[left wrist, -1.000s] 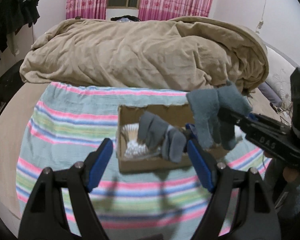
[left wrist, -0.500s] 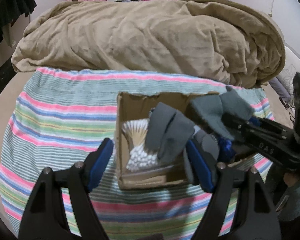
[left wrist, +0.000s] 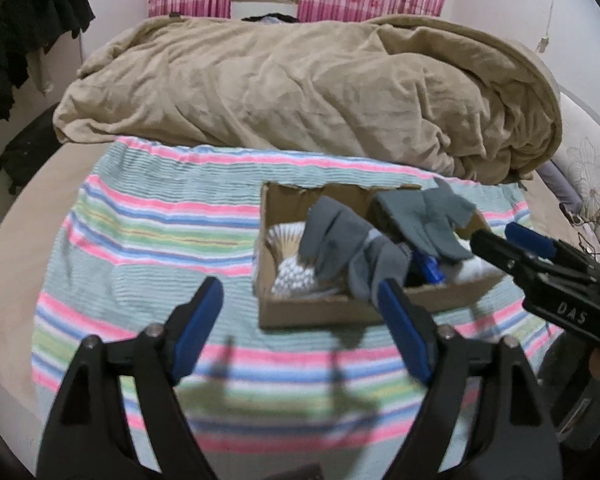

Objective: Organize objects

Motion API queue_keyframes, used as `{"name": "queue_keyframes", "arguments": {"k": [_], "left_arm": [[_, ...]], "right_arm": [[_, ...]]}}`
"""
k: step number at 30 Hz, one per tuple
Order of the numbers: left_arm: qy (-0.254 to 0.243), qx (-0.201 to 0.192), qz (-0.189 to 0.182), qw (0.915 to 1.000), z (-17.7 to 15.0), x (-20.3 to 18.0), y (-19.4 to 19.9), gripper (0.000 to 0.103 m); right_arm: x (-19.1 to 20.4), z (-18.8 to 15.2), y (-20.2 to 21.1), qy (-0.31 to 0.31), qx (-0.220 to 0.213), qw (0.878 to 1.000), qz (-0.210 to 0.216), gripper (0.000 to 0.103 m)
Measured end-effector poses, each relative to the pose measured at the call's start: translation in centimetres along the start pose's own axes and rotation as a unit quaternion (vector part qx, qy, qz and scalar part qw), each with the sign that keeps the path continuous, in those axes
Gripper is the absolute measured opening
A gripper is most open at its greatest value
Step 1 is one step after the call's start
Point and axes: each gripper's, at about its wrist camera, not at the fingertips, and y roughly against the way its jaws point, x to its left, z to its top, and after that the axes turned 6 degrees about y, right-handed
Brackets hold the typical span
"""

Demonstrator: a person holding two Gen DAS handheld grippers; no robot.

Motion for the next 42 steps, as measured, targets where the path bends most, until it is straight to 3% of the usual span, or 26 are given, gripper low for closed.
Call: {"name": "queue_keyframes", "arguments": {"k": [10, 14, 20, 42], "left_arm": [[0.029, -0.006, 0.006, 0.9995, -4.0, 0.4, 5.6, 0.1], [0.009, 0.003, 0.013, 0.9999, -5.9, 0.0, 7.2, 0.102], [-0.004, 0.007, 0.01, 0.9999, -8.2, -0.5, 8.8, 0.102], [-0.014, 0.008, -0.002, 0.9999, -8.0, -1.2, 9.2, 0.102]], "right_arm": [[2.0, -3.4, 5.5, -0.002, -0.004, 1.0, 0.007, 0.081], [3.0, -5.2, 7.3, 0.008, -0.003, 1.0, 0.003, 0.09], [4.0, -7.3, 8.9, 0.018, -0.002, 1.0, -0.003, 0.09], [3.1, -8.1, 9.2, 0.007, 0.0, 1.0, -0.009, 0.09]]}}
